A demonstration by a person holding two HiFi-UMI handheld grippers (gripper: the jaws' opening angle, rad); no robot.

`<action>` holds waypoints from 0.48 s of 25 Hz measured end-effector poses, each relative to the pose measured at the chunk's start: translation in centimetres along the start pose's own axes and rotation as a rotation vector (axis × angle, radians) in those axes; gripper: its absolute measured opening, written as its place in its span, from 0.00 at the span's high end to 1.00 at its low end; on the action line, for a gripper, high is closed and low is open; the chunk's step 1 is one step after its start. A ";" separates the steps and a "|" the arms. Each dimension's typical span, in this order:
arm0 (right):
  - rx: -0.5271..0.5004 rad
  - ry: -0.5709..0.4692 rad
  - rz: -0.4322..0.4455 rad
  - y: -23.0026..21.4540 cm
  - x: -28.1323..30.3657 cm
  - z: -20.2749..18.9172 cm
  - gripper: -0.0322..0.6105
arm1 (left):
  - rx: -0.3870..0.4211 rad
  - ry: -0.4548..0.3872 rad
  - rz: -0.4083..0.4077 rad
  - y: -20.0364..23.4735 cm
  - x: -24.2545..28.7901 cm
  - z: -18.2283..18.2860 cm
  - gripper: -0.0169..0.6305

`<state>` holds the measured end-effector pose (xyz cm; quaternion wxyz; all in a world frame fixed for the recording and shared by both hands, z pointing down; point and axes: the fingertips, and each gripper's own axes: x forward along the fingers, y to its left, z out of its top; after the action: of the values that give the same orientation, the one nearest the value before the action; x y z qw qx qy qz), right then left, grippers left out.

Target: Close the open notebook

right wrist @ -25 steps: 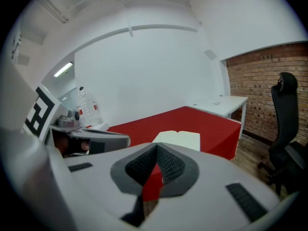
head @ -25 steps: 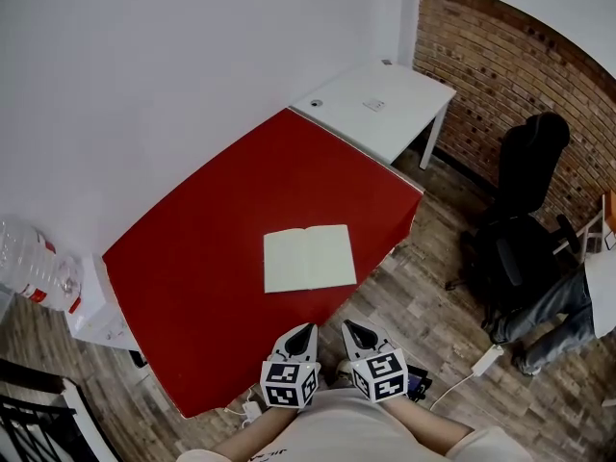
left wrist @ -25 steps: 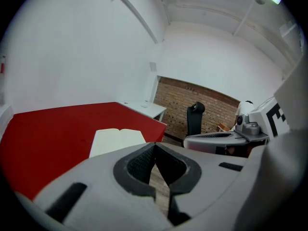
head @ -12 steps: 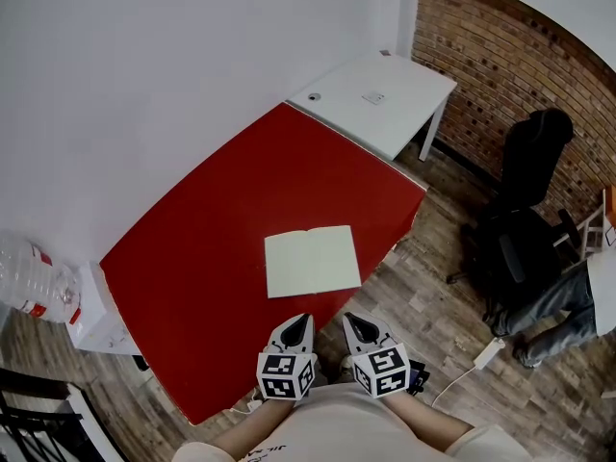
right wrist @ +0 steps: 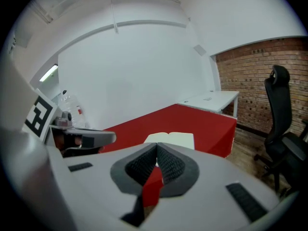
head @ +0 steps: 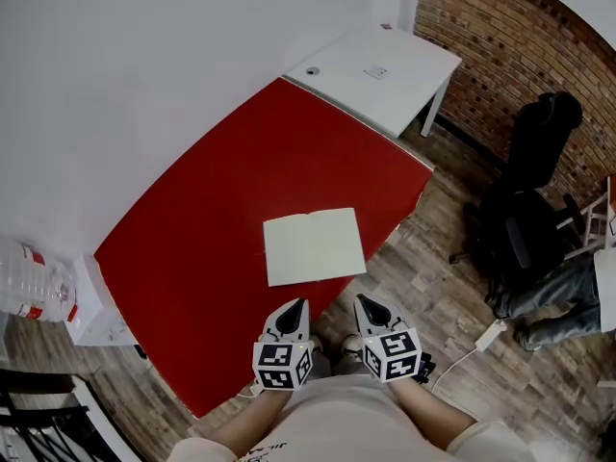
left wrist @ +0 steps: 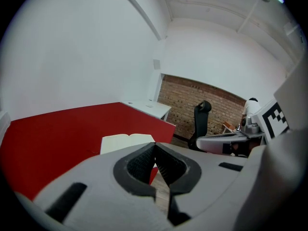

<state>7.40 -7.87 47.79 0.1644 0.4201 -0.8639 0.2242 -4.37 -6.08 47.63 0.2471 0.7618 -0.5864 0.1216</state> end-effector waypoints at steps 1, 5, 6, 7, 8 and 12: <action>0.010 0.005 -0.008 -0.5 0.3 -0.1 0.94 | 0.004 0.000 0.000 0.2 0.3 -0.1 0.96; 0.036 0.033 -0.011 -1.8 1.8 -0.6 0.94 | 0.003 0.011 -0.005 1.0 1.8 -0.5 0.96; 0.035 0.036 -0.009 -1.9 2.1 -0.7 0.94 | 0.002 0.014 -0.006 1.1 2.1 -0.6 0.96; 0.034 0.039 -0.009 -2.1 2.5 -0.9 0.94 | 0.002 0.016 -0.006 1.3 2.5 -0.7 0.96; 0.037 0.041 -0.010 -2.4 2.9 -1.0 0.94 | 0.005 0.018 -0.006 1.4 2.8 -0.8 0.96; 0.066 0.056 -0.030 -3.7 4.5 -2.3 0.94 | 0.015 0.030 -0.016 2.0 4.2 -1.8 0.96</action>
<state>7.95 -11.60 52.79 0.1778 0.4318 -0.8446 0.2618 -4.88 -9.02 51.61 0.2514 0.7662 -0.5757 0.1355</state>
